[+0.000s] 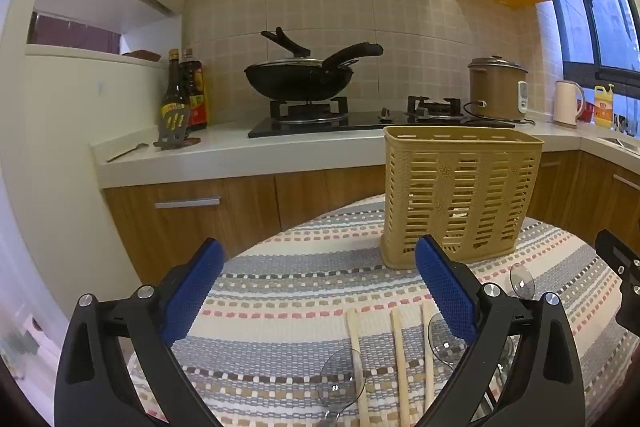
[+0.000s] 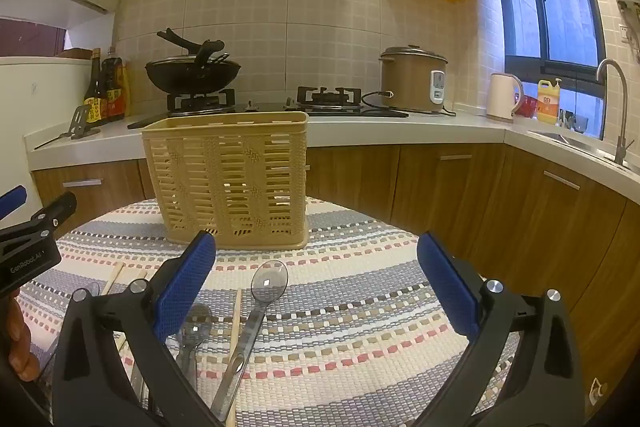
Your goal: Organize utensils
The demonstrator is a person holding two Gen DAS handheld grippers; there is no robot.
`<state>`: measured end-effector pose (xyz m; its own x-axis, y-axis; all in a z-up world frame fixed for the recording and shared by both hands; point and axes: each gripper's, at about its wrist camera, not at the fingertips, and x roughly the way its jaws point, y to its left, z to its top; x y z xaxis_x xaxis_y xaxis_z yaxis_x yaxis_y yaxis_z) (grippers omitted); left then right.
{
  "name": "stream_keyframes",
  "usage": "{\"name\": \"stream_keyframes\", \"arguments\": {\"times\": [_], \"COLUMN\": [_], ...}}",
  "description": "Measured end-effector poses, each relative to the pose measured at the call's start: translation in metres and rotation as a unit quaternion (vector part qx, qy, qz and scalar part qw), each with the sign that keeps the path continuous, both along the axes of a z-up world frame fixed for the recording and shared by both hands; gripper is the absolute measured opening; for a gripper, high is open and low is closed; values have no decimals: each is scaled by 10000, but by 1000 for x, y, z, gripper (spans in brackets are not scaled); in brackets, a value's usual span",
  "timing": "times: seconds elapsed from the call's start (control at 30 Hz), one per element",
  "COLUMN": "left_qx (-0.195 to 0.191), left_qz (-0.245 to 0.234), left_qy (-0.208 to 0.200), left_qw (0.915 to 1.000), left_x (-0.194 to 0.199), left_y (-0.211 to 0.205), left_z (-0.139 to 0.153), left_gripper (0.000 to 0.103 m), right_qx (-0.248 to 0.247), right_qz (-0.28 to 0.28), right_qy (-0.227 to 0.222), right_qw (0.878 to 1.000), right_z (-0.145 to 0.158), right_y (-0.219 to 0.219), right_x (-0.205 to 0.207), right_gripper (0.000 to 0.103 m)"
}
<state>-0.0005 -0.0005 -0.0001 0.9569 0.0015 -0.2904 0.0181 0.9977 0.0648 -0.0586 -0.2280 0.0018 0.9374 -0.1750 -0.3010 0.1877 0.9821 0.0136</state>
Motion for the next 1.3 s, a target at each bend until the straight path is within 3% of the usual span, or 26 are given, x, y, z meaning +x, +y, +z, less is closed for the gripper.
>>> {"name": "stream_keyframes", "arguments": {"times": [1.03,1.3], "left_qx": [-124,-397], "left_qz": [-64,-116], "left_qy": [97,-11], "left_qw": [9999,9991], "left_x": [1,-3], "left_y": [7,9], "left_z": [-2,-2], "left_gripper": [93,92], "right_qx": [-132,-300], "right_qz": [-149,-171], "right_qy": [-42,-90], "right_qw": [9998,9994], "right_z": [-2,-2], "right_y": [5,11], "right_x": [-1,-2], "right_gripper": [96,96]}}
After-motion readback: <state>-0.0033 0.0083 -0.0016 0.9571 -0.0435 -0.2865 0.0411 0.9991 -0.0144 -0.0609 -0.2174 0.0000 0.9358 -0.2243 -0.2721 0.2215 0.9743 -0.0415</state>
